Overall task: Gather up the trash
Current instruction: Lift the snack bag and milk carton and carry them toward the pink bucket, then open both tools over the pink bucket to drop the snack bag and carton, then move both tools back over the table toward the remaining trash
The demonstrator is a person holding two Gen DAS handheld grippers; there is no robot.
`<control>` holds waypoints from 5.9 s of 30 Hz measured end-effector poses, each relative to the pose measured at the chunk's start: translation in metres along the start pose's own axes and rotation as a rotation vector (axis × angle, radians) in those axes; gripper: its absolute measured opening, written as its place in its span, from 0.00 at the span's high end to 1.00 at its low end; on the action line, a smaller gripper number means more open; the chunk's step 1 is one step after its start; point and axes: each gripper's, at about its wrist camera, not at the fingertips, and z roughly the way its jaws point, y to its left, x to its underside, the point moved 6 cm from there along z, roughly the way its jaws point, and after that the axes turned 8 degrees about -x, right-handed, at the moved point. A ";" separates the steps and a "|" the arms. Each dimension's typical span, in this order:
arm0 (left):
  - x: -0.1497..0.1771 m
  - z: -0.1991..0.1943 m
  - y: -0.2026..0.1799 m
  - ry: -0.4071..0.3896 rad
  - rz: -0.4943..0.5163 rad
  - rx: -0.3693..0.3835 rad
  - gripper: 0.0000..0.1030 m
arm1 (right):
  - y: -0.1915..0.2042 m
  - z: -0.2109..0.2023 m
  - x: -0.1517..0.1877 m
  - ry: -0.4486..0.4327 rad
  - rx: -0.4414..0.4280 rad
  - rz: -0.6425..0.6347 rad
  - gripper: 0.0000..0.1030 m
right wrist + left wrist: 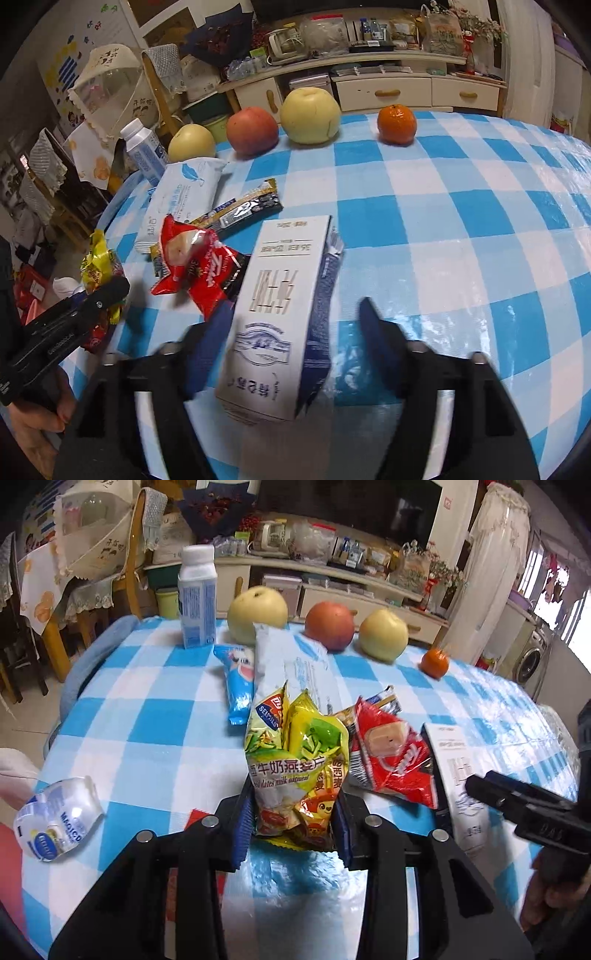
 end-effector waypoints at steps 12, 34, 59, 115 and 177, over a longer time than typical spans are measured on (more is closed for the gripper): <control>0.001 -0.038 0.028 -0.069 -0.055 -0.018 0.63 | 0.014 0.030 0.012 0.053 0.123 -0.107 0.37; 0.004 -0.111 0.130 -0.172 -0.244 -0.047 0.63 | 0.114 -0.036 0.015 -0.117 -0.238 -0.104 0.38; 0.053 -0.194 0.340 -0.223 -0.653 -0.330 0.63 | 0.425 0.003 0.088 0.076 -0.616 -0.438 0.38; 0.021 -0.144 0.245 -0.129 -0.320 -0.494 0.10 | 0.330 0.010 0.106 0.008 -0.358 -0.507 0.08; 0.018 -0.039 0.075 0.022 0.085 -0.310 0.09 | 0.067 0.027 -0.017 -0.027 -0.112 -0.130 0.08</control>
